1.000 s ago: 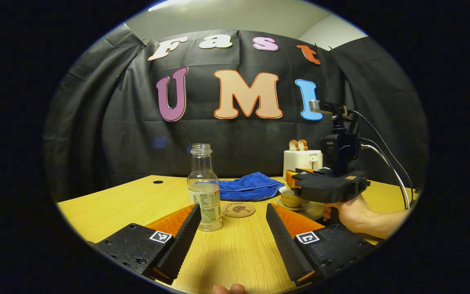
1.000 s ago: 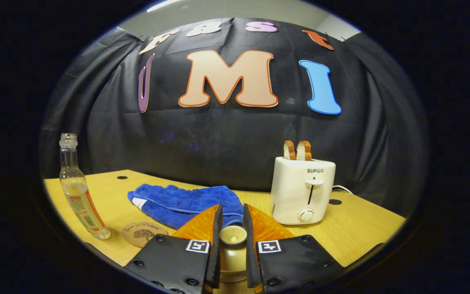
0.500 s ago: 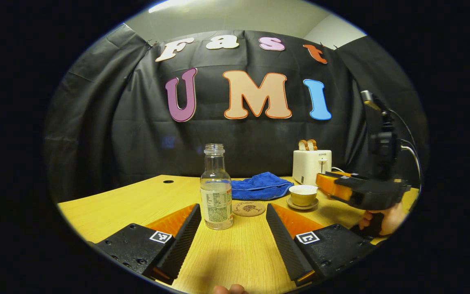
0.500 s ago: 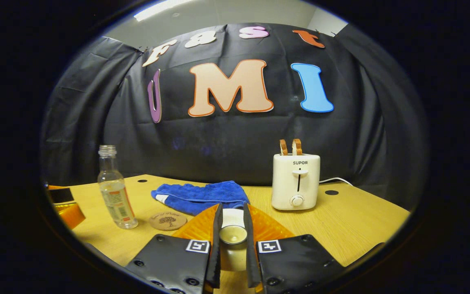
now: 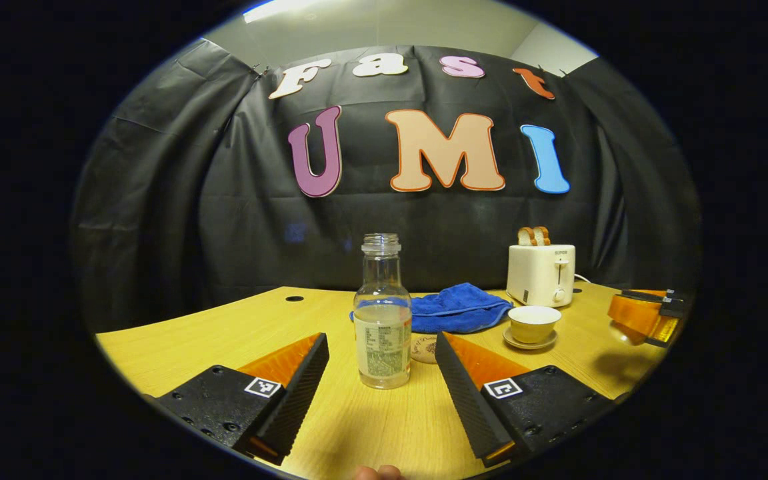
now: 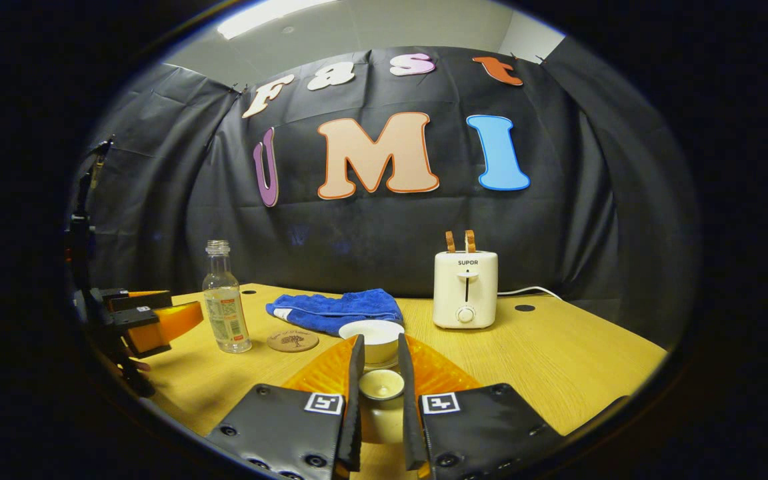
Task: Open the teacup lid with one hand, grasp the water bottle and pour water into the teacup with the other hand; after pouring, place the water bottle on the coaster and then close the teacup lid.
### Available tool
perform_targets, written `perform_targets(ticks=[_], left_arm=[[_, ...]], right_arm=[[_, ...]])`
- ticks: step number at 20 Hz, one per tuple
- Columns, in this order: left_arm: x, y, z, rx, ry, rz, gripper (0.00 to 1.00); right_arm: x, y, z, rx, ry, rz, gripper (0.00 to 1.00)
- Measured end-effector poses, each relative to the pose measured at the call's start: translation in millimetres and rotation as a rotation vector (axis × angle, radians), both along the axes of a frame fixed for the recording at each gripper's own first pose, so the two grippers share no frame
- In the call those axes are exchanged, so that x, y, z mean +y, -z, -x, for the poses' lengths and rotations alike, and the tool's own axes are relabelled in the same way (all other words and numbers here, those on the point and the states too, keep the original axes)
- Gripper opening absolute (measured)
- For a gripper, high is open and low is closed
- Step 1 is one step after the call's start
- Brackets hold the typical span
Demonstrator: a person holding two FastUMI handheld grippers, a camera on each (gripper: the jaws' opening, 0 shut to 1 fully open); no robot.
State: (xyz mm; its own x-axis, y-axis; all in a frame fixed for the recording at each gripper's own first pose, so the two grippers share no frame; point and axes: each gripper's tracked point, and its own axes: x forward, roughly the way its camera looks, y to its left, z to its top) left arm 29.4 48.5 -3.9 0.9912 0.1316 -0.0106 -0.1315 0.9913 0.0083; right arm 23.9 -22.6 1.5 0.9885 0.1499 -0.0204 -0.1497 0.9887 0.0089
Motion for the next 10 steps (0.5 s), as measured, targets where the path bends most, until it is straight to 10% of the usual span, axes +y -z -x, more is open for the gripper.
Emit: perform_targets(ticks=[10], left_arm=[[13, 3, -59, 0.000, 0.034, -0.003, 0.94]], right_arm=[[0, 1, 0, 0.001, 0.004, 0.001, 0.30]])
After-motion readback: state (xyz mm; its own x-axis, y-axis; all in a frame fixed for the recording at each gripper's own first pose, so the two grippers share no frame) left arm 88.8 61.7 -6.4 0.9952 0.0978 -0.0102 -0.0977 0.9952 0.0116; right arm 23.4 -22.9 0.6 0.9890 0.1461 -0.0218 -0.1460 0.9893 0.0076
